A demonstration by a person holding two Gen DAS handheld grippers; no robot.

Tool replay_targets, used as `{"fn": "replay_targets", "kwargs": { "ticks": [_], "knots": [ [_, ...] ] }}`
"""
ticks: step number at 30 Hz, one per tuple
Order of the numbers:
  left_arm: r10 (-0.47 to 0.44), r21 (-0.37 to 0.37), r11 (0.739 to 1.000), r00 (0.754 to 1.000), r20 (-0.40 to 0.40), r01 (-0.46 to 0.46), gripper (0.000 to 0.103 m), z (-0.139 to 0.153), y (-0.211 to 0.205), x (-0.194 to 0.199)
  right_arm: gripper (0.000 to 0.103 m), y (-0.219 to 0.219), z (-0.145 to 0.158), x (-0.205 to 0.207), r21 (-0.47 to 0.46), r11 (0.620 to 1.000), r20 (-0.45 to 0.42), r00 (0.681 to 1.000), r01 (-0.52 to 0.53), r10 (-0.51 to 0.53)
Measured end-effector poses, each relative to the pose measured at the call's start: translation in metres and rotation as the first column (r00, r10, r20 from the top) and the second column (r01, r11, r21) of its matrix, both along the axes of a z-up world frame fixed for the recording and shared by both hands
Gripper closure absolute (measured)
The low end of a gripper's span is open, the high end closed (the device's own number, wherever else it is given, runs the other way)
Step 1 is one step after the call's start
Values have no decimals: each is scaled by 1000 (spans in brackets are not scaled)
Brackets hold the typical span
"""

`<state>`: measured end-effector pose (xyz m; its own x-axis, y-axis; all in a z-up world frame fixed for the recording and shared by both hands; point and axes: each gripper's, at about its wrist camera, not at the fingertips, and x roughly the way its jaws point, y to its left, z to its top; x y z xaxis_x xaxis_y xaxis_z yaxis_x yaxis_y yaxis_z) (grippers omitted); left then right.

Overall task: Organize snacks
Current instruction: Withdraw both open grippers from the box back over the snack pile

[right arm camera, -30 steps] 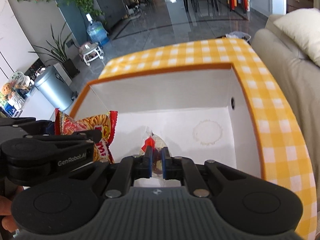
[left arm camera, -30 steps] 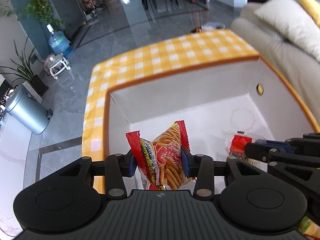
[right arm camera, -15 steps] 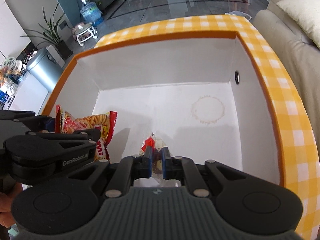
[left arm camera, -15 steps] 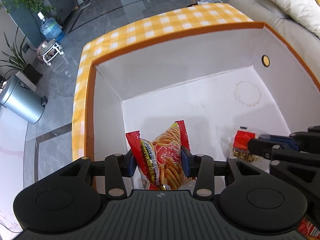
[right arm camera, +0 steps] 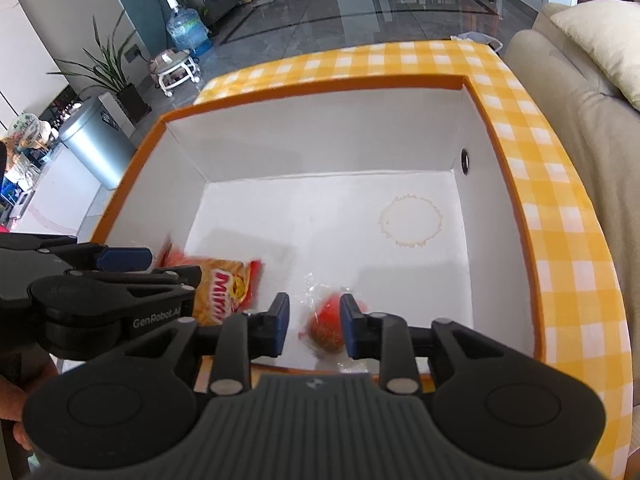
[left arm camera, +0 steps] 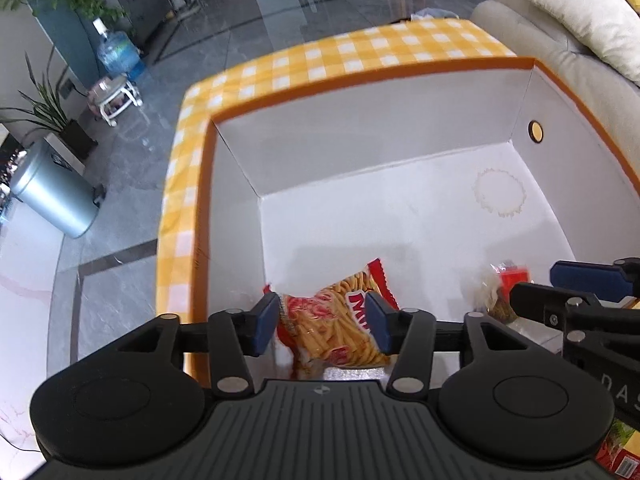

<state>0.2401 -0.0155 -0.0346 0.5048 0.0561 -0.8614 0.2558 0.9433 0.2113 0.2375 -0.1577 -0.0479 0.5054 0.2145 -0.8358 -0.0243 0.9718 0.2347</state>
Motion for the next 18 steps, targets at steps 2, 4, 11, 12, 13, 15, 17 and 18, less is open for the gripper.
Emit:
{"fn": "replay_targets", "kwargs": {
  "ticks": [2, 4, 11, 12, 13, 15, 17, 18],
  "knots": [
    [7, -12, 1000, 1000, 21, -7, 37, 8, 1, -4, 68, -1, 4, -4, -4, 1000, 13, 1000, 1, -1],
    [14, -23, 1000, 999, 45, -13, 34, 16, 2, -9, 62, -3, 10, -9, -7, 1000, 30, 1000, 6, -6],
    [42, -72, 997, 986, 163, -31, 32, 54, 8, -40, 44, -6, 43, -30, -9, 1000, 126, 992, 30, -29],
    [46, -77, 996, 983, 178, -33, 32, 60, 9, -44, 44, -6, 48, -33, -8, 1000, 141, 990, 27, -26],
    [51, -84, 996, 979, 195, -36, 32, 66, 10, -50, 44, -6, 54, -37, -6, 1000, 156, 988, 24, -22],
    [62, -96, 994, 972, 225, -42, 31, 77, 13, -60, 40, -6, 65, -45, -2, 1000, 188, 982, 16, -15],
    [79, -114, 992, 963, 258, -51, 30, 88, 16, -71, 39, -6, 77, -54, 3, 1000, 221, 975, 5, -6],
    [88, -122, 991, 959, 271, -57, 30, 93, 18, -74, 38, -5, 82, -59, 5, 1000, 235, 972, 1, -2]
  ]
}}
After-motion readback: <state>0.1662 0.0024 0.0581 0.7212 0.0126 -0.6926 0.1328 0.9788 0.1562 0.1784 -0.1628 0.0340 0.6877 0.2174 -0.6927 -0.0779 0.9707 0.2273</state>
